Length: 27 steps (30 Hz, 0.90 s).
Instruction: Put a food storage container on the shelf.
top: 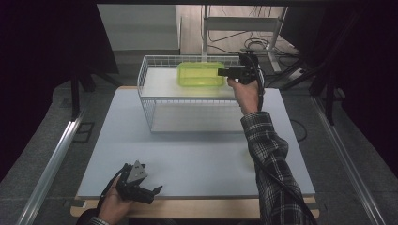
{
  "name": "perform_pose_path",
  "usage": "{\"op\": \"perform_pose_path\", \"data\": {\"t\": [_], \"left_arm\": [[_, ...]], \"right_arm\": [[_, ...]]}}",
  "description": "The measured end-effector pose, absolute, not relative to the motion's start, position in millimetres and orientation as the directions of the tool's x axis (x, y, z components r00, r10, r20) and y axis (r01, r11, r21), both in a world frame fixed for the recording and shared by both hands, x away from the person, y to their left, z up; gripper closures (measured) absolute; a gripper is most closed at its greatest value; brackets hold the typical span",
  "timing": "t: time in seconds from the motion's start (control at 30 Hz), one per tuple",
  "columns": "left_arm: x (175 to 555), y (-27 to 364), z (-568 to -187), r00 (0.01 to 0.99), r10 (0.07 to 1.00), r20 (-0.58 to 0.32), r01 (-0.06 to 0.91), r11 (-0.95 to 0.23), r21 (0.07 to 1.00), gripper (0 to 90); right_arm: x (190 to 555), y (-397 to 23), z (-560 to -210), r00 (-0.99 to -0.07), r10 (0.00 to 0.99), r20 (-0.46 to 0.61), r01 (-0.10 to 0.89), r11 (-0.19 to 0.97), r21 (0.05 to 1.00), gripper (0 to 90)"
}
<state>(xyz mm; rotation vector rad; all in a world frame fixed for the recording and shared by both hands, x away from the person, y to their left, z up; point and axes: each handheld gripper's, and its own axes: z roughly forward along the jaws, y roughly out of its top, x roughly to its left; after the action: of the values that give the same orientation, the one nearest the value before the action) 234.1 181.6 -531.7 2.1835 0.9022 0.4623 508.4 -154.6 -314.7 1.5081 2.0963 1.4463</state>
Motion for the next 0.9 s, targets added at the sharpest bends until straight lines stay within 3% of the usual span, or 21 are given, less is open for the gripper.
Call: {"op": "perform_pose_path", "data": {"t": [0.13, 0.37, 0.5, 0.9], "left_arm": [[234.1, 181.1, -532.1, 0.691, 0.721, 0.052, 0.465, -0.498, 0.732, 2.0], [234.2, 181.1, -532.2, 0.69, 0.722, 0.051, 0.466, -0.497, 0.732, 2.0], [234.3, 181.5, -532.1, 0.688, 0.724, 0.051, 0.467, -0.496, 0.732, 1.9], [234.3, 181.5, -531.9, 0.687, 0.725, 0.051, 0.467, -0.494, 0.733, 1.8]], "right_arm": [[509.7, -152.9, -315.6, -0.478, 0.824, 0.304, 0.601, 0.054, 0.798, 62.3], [508.0, -151.9, -313.0, -0.497, 0.815, 0.297, 0.587, 0.063, 0.807, 58.6], [501.4, -151.2, -306.4, -0.513, 0.805, 0.297, 0.573, 0.064, 0.817, 46.3], [484.8, -149.2, -300.9, -0.584, 0.779, 0.229, 0.528, 0.15, 0.836, 24.4]]}}
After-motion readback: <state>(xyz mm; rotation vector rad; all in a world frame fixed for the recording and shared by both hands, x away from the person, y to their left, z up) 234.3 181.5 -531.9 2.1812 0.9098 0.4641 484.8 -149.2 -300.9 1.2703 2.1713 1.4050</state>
